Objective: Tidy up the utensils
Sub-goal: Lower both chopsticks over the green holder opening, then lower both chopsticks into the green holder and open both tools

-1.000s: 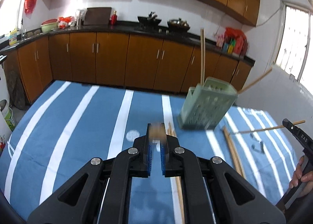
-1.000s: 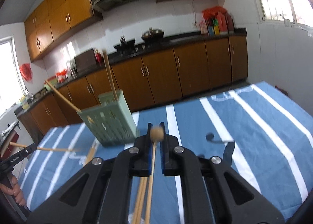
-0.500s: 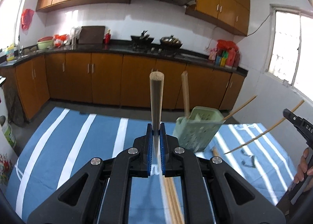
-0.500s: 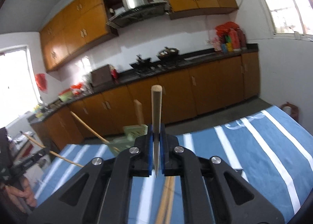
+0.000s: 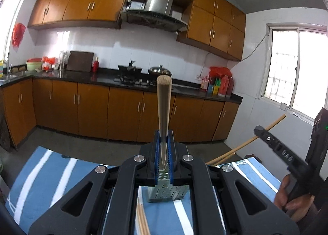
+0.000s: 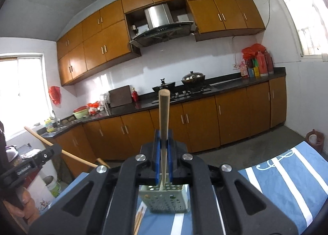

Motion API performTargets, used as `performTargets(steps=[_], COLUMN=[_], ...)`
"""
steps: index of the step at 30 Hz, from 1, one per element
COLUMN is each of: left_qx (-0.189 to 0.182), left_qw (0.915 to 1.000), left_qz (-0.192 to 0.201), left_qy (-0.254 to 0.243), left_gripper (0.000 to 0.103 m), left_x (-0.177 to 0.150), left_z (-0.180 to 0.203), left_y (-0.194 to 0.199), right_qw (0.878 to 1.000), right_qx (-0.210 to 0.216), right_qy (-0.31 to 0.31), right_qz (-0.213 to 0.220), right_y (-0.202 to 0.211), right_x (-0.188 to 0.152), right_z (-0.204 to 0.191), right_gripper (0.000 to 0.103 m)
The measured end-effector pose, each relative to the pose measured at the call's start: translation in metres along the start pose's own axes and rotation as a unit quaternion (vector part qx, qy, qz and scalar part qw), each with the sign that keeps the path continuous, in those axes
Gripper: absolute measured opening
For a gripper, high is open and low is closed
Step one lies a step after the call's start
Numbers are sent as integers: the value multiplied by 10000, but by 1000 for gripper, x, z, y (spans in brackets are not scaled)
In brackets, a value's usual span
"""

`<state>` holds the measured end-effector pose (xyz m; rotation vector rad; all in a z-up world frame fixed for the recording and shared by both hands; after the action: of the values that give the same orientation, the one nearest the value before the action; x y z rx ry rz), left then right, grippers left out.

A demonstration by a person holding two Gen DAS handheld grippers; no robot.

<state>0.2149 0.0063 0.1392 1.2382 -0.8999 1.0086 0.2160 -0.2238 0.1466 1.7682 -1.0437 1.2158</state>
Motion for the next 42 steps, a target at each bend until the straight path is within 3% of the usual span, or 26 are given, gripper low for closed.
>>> performTargets(steps=[10, 22, 25, 29, 31, 32, 33, 42], left_qx=[-17, 52, 57, 54, 69, 81, 96, 202], left_qw=[9973, 9936, 9937, 9942, 9948, 9953, 9956, 9977], left_qz=[-674, -1069, -1077, -1041, -987, -939, -901, -641], left_qy=[-294, -355, -302, -271, -245, -226, -217, -77], left_gripper=[7, 7, 8, 11, 24, 34, 38, 38], left_x=[-34, -56, -54, -50, -47, -45, -43, -29], left_z=[25, 25, 24, 23, 23, 22, 23, 12], left_y=[-62, -81, -82, -77, -73, -71, -69, -43], right_qw=[9974, 9959, 9956, 9961, 9966, 9969, 9972, 9988], right_qx=[-29, -8, -10, -51, -54, -55, -60, -263], right_qy=[-411, -447, -500, -489, -467, -459, -443, -216], right_qz=[-590, -788, -796, -731, -677, -640, -598, -354], right_y=[-60, -78, -76, -70, -65, -61, -57, -6], right_x=[-27, -39, -38, -36, -33, -31, -29, -24], right_z=[36, 42, 44, 43, 41, 40, 39, 34], right_gripper=[7, 10, 11, 26, 28, 29, 30, 37])
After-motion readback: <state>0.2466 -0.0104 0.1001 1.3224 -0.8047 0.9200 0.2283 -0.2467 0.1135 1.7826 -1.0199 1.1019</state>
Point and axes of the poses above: each gripper's, at about its wrist camera, not at the fingertips, and y roughly against the way its jaws point, z to its right, x to its top, the point moved 4 cm from there along -y, roughly the way its jaws point, and after that the axes turned 15 degrees about x, right-handed, at the moved point
